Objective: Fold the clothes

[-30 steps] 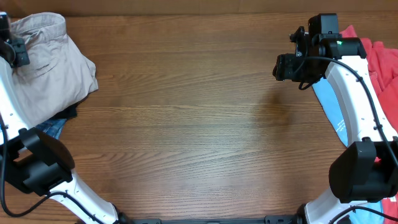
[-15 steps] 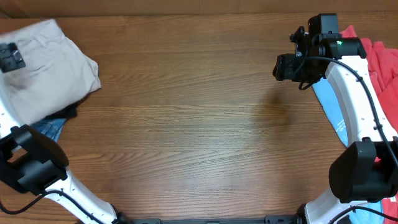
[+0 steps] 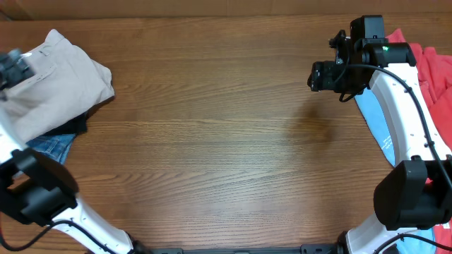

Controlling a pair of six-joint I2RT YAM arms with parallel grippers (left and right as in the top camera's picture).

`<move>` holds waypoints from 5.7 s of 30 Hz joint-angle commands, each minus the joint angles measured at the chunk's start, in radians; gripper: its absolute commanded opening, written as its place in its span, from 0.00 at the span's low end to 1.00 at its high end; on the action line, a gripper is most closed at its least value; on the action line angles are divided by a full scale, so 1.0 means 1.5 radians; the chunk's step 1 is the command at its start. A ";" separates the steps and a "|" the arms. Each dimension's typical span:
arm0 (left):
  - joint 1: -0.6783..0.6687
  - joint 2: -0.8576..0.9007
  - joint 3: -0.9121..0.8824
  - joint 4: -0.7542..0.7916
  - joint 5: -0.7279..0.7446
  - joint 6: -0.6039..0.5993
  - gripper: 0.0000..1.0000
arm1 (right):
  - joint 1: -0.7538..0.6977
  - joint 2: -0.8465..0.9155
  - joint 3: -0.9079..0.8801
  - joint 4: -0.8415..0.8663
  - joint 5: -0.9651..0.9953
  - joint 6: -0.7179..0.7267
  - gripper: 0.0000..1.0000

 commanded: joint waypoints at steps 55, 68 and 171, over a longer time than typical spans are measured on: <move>-0.438 -0.881 -0.654 -0.013 -0.120 -0.059 1.00 | -0.002 -0.594 -0.485 0.166 -0.013 0.068 1.00; -0.216 -0.879 -0.678 -0.014 0.036 -0.047 1.00 | -0.002 -0.617 -0.492 0.135 0.009 0.067 1.00; -0.509 -0.836 -0.752 -0.006 0.024 -0.030 1.00 | 0.081 -1.209 -1.094 0.691 0.088 -0.052 1.00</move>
